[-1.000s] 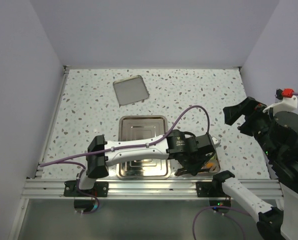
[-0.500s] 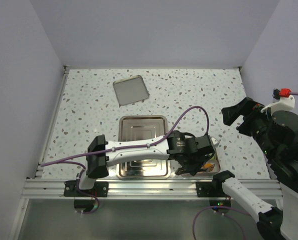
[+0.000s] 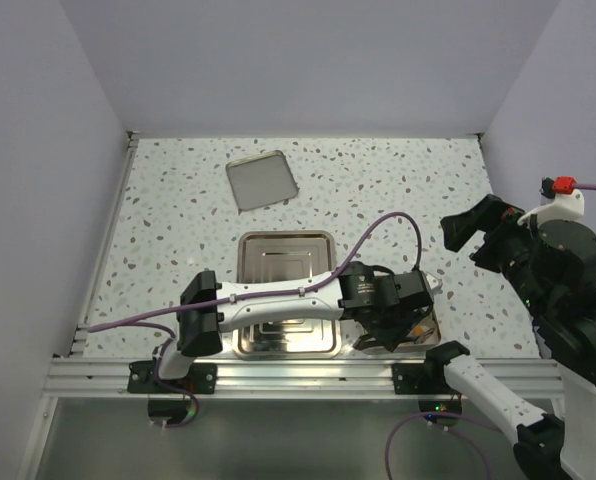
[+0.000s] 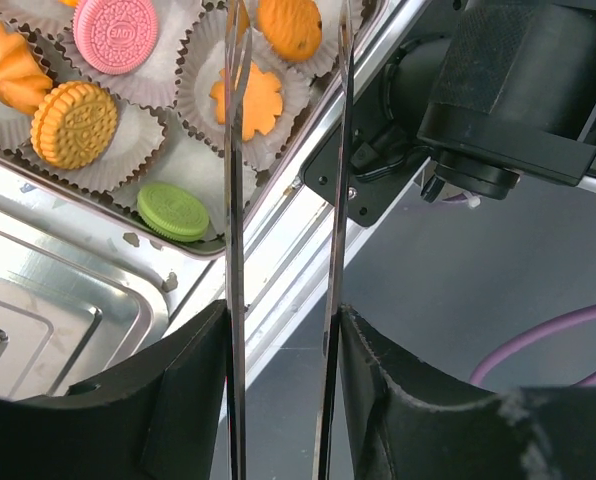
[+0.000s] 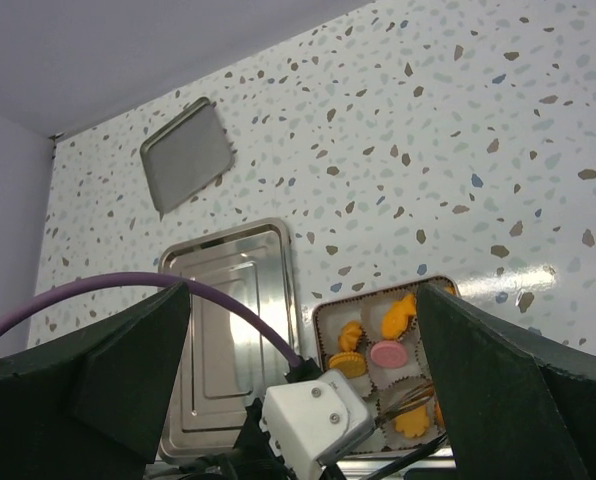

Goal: Pack the cookies

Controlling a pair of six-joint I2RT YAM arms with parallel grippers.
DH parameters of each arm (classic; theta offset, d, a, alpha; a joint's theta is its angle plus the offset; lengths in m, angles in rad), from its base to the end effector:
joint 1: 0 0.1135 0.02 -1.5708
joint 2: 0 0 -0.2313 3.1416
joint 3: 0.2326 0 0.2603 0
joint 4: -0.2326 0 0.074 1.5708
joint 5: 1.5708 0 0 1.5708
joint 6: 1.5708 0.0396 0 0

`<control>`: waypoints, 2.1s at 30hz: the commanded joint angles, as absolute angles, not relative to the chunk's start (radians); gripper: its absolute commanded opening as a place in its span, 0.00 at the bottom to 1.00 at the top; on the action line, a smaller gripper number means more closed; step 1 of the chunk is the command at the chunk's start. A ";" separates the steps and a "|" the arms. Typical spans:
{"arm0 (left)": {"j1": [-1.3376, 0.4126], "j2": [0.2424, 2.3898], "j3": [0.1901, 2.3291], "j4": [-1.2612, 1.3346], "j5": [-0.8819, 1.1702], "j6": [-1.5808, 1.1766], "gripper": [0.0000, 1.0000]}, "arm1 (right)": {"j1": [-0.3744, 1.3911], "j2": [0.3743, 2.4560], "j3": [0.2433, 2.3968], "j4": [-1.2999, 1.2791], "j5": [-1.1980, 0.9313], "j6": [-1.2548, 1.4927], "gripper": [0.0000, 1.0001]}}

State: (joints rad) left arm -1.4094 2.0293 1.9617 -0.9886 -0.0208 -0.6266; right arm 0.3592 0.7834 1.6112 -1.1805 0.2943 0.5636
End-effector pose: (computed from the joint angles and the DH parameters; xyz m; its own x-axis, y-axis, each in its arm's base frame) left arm 0.0707 -0.4293 0.2648 -0.6910 0.5958 -0.4093 0.7160 0.6421 -0.2740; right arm 0.0867 0.0203 0.4652 -0.3169 0.4271 -0.8468 0.1038 0.9031 0.4167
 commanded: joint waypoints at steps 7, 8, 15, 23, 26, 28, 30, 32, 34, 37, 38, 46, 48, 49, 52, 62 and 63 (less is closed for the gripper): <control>-1.411 2.022 2.023 -0.962 -0.054 -0.621 0.58 | 0.364 0.779 1.600 -1.152 0.282 0.557 0.99; -1.411 2.023 2.025 -0.962 -0.055 -0.621 0.58 | 0.362 0.779 1.598 -1.152 0.284 0.557 0.99; -1.408 1.991 2.101 -1.008 -0.087 -0.629 0.58 | 0.362 0.781 1.594 -1.152 0.282 0.555 0.99; -1.338 1.755 1.887 -1.002 -0.176 -0.675 0.58 | 0.362 0.785 1.594 -1.146 0.276 0.560 0.99; -1.280 1.636 1.708 -0.988 -0.215 -0.710 0.57 | 0.362 0.793 1.605 -1.141 0.278 0.558 0.99; -1.238 1.571 1.592 -0.985 -0.239 -0.736 0.57 | 0.364 0.796 1.614 -1.141 0.278 0.558 0.99; -1.166 1.478 1.499 -0.991 -0.274 -0.745 0.58 | 0.364 0.802 1.614 -1.143 0.273 0.557 0.99; -1.082 1.395 1.451 -1.002 -0.317 -0.745 0.60 | 0.364 0.807 1.614 -1.140 0.268 0.560 0.99; -1.023 1.349 1.393 -1.015 -0.345 -0.735 0.62 | 0.365 0.810 1.614 -1.138 0.258 0.561 0.99; -0.905 1.270 1.318 -1.022 -0.393 -0.701 0.65 | 0.364 0.819 1.617 -1.137 0.250 0.563 0.99; -0.846 1.243 1.298 -1.016 -0.405 -0.690 0.69 | 0.364 0.822 1.618 -1.135 0.249 0.563 0.99; -0.490 1.209 1.068 -0.824 -0.286 -0.529 0.81 | 0.364 0.828 1.606 -1.131 0.233 0.561 0.99; -0.427 1.215 1.034 -0.764 -0.265 -0.502 0.82 | 0.364 0.827 1.601 -1.134 0.239 0.563 0.99; -0.373 1.218 1.026 -0.744 -0.259 -0.493 0.82 | 0.364 0.825 1.601 -1.134 0.241 0.561 0.99; -0.275 1.245 1.017 -0.692 -0.223 -0.462 0.82 | 0.364 0.822 1.601 -1.140 0.252 0.561 0.99; -0.218 1.341 0.991 -0.632 -0.177 -0.410 0.81 | 0.364 0.824 1.578 -1.135 0.284 0.566 0.99; -0.218 1.342 0.980 -0.627 -0.167 -0.425 0.79 | 0.364 0.824 1.569 -1.131 0.284 0.568 0.99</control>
State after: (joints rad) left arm -0.2264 1.3334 1.0042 -0.6849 -0.2054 -0.4408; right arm 0.3599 0.8177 1.5856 -1.1618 0.2546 0.5640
